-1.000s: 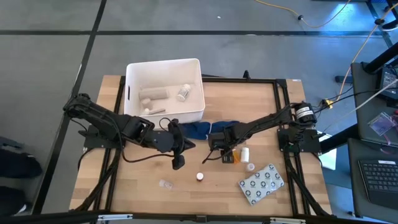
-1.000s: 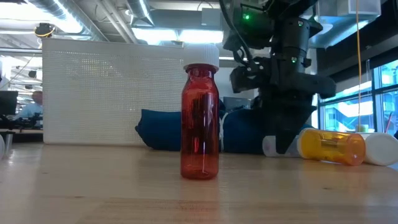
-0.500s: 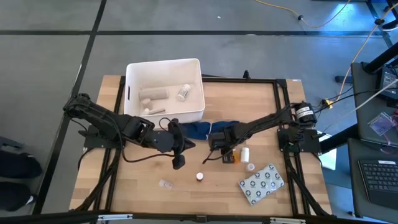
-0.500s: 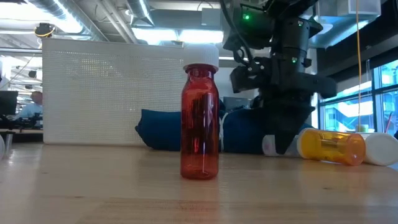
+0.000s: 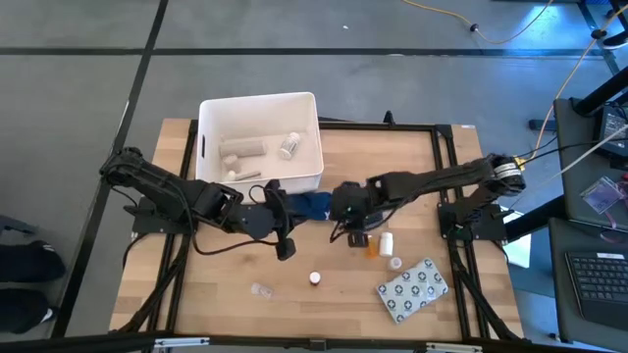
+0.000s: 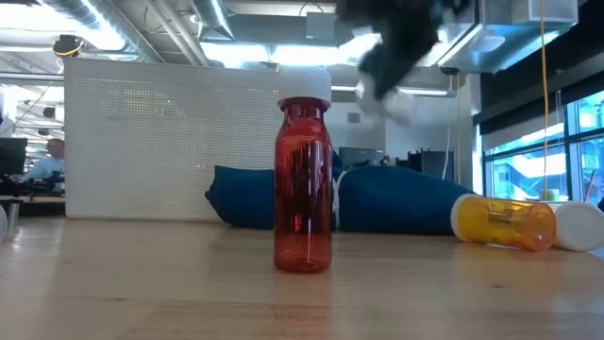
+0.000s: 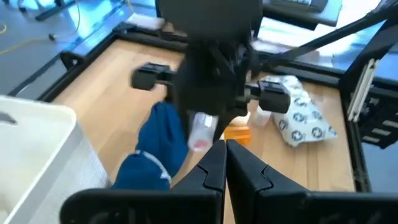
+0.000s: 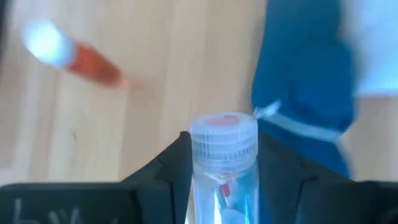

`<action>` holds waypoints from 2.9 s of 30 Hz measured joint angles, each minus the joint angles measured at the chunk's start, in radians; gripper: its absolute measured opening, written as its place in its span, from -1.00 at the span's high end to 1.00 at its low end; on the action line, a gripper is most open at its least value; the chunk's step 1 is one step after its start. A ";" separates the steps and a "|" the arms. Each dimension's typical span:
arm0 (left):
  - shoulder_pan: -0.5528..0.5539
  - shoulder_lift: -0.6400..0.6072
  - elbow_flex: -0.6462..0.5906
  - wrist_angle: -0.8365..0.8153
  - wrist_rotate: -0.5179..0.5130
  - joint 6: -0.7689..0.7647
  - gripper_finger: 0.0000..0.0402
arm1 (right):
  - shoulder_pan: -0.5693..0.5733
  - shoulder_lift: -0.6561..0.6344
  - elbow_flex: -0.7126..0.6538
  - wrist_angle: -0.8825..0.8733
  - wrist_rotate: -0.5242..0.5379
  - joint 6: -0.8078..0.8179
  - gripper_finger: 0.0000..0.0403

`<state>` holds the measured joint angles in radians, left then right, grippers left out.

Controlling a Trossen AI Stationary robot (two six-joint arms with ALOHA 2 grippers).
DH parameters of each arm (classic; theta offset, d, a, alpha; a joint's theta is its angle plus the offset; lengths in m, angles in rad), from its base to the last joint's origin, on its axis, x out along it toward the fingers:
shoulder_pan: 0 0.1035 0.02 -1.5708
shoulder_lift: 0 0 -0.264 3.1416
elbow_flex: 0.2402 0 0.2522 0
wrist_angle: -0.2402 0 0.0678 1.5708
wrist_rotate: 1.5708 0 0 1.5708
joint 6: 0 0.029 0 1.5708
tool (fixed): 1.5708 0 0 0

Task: Pick & place medical supplies in basket/bin
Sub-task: Put the top transparent pill bottle into the white container

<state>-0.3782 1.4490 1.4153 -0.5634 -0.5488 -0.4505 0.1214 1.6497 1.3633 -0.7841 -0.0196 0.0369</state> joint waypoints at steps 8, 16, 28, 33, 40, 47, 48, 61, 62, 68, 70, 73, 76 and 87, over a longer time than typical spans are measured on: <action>0.008 0.000 0.001 0.048 -0.044 0.087 0.87 | -0.010 -0.103 0.169 -0.007 0.000 -0.079 0.27; -0.003 0.024 0.004 0.219 0.005 0.611 0.53 | -0.010 -0.144 0.247 -0.006 -0.093 -0.091 0.27; 0.002 0.048 0.002 0.277 -0.007 0.930 0.07 | -0.010 -0.138 0.248 -0.015 -0.248 -0.013 0.26; 0.009 0.048 0.002 0.278 -0.009 0.971 0.00 | -0.010 -0.138 0.248 -0.001 -0.299 0.014 0.26; 0.033 0.052 0.002 0.296 0.064 0.971 -0.01 | -0.010 -0.138 0.248 0.036 -0.319 0.036 0.26; 0.056 0.080 0.002 0.311 0.081 1.017 -0.01 | -0.010 -0.138 0.248 0.050 -0.320 0.036 0.26; 0.058 0.086 0.002 0.326 0.084 1.024 -0.01 | -0.010 -0.138 0.248 0.050 -0.322 0.037 0.26; 0.072 0.097 0.002 0.391 0.135 1.156 -0.02 | -0.010 -0.140 0.250 0.047 -0.368 0.065 0.26; 0.072 0.100 0.002 0.395 0.134 1.181 -0.02 | -0.010 -0.139 0.250 0.043 -0.368 0.066 0.26; 0.073 0.106 0.002 0.426 0.185 1.303 -0.02 | -0.009 -0.138 0.250 0.042 -0.373 0.067 0.26; 0.074 0.106 0.002 0.427 0.187 1.308 -0.02 | -0.009 -0.138 0.250 0.042 -0.375 0.067 0.26; 0.083 0.110 0.002 0.425 0.192 1.271 -0.02 | -0.010 -0.138 0.249 0.036 -0.375 0.067 0.26; 0.095 0.110 0.002 0.424 0.226 1.215 -0.02 | -0.010 -0.138 0.248 0.038 -0.376 0.067 0.26; 0.133 0.110 0.002 0.425 0.366 1.123 0.17 | -0.010 -0.137 0.248 0.051 -0.374 0.064 0.26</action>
<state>-0.2451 1.5593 1.4178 -0.1380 -0.1832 0.6724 0.1112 1.5124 1.6115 -0.7326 -0.3939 0.1009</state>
